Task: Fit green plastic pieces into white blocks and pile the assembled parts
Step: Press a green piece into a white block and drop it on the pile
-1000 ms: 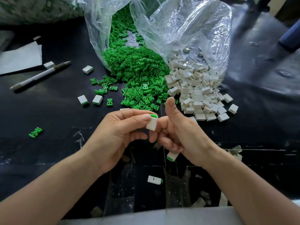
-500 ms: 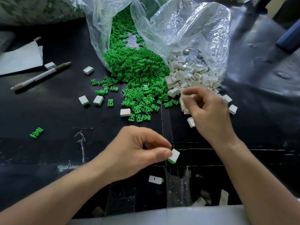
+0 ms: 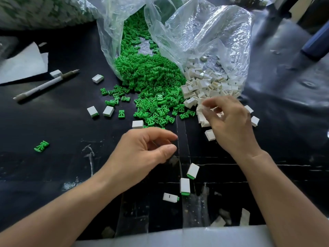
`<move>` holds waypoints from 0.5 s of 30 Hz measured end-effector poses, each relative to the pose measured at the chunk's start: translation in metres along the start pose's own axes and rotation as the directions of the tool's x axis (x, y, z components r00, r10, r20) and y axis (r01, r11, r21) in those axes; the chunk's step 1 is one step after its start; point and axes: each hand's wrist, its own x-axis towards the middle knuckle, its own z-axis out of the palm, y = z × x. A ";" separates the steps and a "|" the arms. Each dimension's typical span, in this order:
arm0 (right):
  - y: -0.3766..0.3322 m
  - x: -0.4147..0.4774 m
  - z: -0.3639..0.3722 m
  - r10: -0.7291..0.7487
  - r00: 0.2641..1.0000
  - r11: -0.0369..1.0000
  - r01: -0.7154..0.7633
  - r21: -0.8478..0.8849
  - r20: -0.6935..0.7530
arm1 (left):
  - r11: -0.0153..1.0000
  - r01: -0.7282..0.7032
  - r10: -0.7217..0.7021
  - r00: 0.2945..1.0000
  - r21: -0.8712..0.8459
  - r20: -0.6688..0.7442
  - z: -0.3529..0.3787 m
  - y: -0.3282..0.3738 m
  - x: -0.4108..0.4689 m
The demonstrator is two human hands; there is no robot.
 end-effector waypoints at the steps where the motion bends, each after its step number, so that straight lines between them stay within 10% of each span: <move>1: -0.004 -0.002 0.000 -0.025 1.000 0.996 0.025 0.088 0.007 | 1.000 0.003 -0.003 0.999 0.005 -0.043 -0.001 -0.001 0.001; 15: -0.026 -0.025 0.021 -0.312 0.917 0.903 0.204 0.379 0.250 | 0.999 0.050 -0.050 0.992 -0.002 -0.119 -0.003 -0.003 0.005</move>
